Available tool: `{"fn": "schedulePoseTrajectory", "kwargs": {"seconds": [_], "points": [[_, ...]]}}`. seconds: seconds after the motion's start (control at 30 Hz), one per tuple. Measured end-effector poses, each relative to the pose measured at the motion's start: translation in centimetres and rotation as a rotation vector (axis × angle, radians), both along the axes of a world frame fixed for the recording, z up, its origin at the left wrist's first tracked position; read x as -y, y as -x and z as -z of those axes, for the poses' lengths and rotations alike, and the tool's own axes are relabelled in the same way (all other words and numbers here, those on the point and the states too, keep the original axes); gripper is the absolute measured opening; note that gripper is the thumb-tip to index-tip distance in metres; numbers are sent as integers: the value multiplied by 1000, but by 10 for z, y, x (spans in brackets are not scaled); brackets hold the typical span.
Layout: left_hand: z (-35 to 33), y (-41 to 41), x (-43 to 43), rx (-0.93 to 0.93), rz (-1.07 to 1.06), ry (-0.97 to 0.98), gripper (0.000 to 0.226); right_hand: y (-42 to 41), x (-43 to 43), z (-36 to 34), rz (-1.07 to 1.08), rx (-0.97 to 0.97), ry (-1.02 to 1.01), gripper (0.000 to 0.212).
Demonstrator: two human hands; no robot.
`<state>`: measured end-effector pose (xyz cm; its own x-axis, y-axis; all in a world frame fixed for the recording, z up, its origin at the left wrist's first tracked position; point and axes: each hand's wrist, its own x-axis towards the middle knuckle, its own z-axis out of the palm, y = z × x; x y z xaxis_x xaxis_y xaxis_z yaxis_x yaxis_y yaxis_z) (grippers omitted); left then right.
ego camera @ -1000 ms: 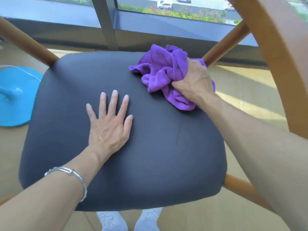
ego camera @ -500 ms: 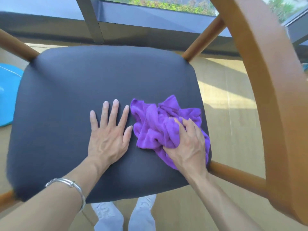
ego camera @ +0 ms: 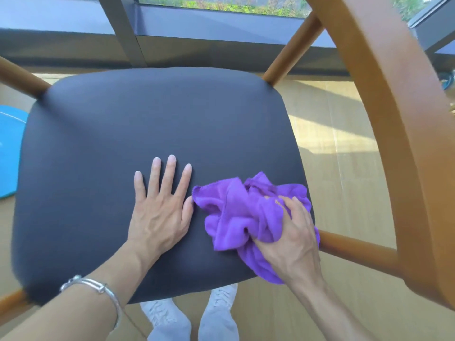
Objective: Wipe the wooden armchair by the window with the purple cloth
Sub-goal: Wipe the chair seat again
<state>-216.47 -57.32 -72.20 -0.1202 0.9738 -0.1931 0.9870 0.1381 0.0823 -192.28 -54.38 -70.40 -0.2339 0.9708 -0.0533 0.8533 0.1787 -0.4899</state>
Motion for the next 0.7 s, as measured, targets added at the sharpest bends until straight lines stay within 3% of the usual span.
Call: {"fn": "schedulePoseTrajectory", "kwargs": {"seconds": [0.2, 0.47, 0.7], "points": [[0, -3, 0, -9, -13, 5, 59, 26, -106, -1, 174, -27, 41, 48], [5, -5, -35, 11, -18, -36, 60, 77, -205, -3, -14, 53, 36, 60], [9, -10, -44, -25, -47, -22, 61, 76, -210, -7, -35, 70, 34, 55]]}}
